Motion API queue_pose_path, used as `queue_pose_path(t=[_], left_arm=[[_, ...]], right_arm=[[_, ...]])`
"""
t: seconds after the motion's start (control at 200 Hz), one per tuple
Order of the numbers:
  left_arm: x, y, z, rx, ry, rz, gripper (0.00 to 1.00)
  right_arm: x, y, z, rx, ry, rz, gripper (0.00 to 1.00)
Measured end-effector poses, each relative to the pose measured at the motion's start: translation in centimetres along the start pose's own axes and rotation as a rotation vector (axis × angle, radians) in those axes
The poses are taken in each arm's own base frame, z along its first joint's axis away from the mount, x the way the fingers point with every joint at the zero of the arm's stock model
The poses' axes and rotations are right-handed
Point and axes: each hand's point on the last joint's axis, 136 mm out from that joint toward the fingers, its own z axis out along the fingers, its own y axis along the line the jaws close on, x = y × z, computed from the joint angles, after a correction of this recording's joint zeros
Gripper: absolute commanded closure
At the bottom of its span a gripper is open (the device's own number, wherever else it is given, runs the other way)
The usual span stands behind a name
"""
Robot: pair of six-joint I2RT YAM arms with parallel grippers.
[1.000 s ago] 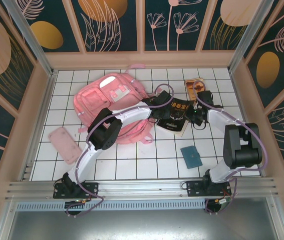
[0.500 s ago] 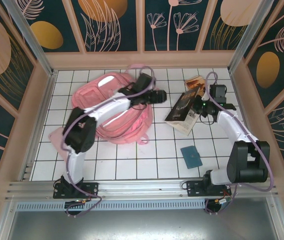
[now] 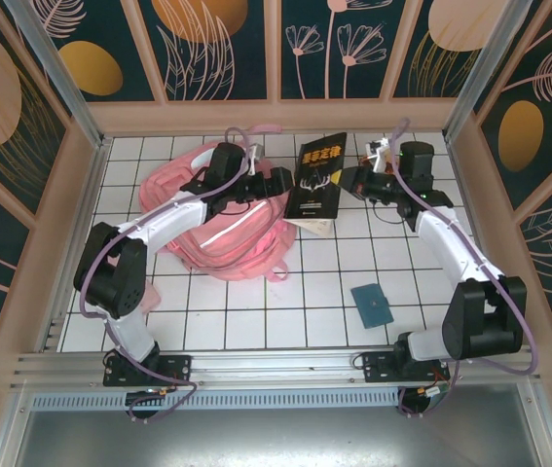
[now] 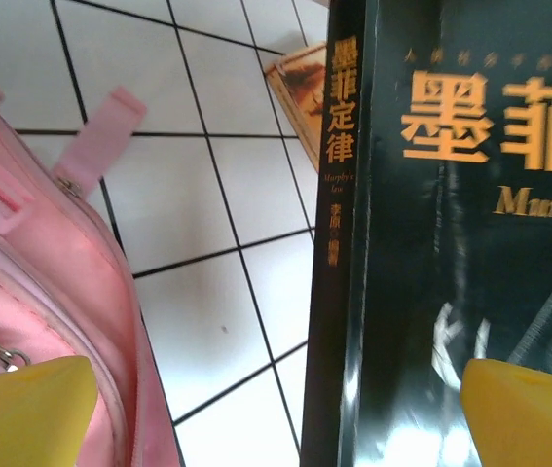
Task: Pack books, pencil case, and school supplies into a backpack
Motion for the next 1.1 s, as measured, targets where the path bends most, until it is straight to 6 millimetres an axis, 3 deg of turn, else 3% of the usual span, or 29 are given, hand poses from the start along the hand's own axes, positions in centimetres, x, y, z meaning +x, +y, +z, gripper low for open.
queue_pose_path(t=[0.16,0.365,0.49,0.636,0.726,0.806,0.906,0.976,1.101], left_arm=[[0.3,-0.9,-0.9,0.117,0.014,-0.027,0.01],[-0.2,-3.8,-3.0,0.29,-0.009,-0.03,0.08],[-0.9,-5.6,-4.1,0.35,-0.027,-0.006,0.35],[-1.4,-5.5,-4.5,0.357,-0.033,-0.029,0.72],[-1.5,-5.7,-4.6,0.366,-0.04,-0.026,0.87],[-1.7,-5.8,-4.7,0.364,-0.05,-0.036,0.93],[-2.2,-5.8,-4.7,0.346,-0.079,-0.058,0.95],[-2.7,-5.6,-4.9,0.322,-0.115,-0.084,0.95],[-4.3,-4.9,-5.5,0.269,-0.213,-0.147,0.93]], right_arm=[[0.9,2.4,1.2,-0.114,0.071,-0.03,1.0],[1.3,3.1,1.9,-0.161,0.122,-0.025,1.0],[1.1,2.9,2.2,-0.164,0.129,-0.022,1.0],[0.6,2.9,2.2,-0.148,0.122,-0.039,1.0],[0.3,2.5,2.4,-0.124,0.116,-0.04,0.83],[0.1,1.6,2.6,-0.075,0.1,-0.02,0.49],[-0.9,0.3,2.5,0.009,0.038,-0.017,0.2],[-1.4,0.0,2.0,0.05,-0.02,-0.01,0.12],[-0.9,1.0,1.0,0.025,-0.117,0.01,0.1]])
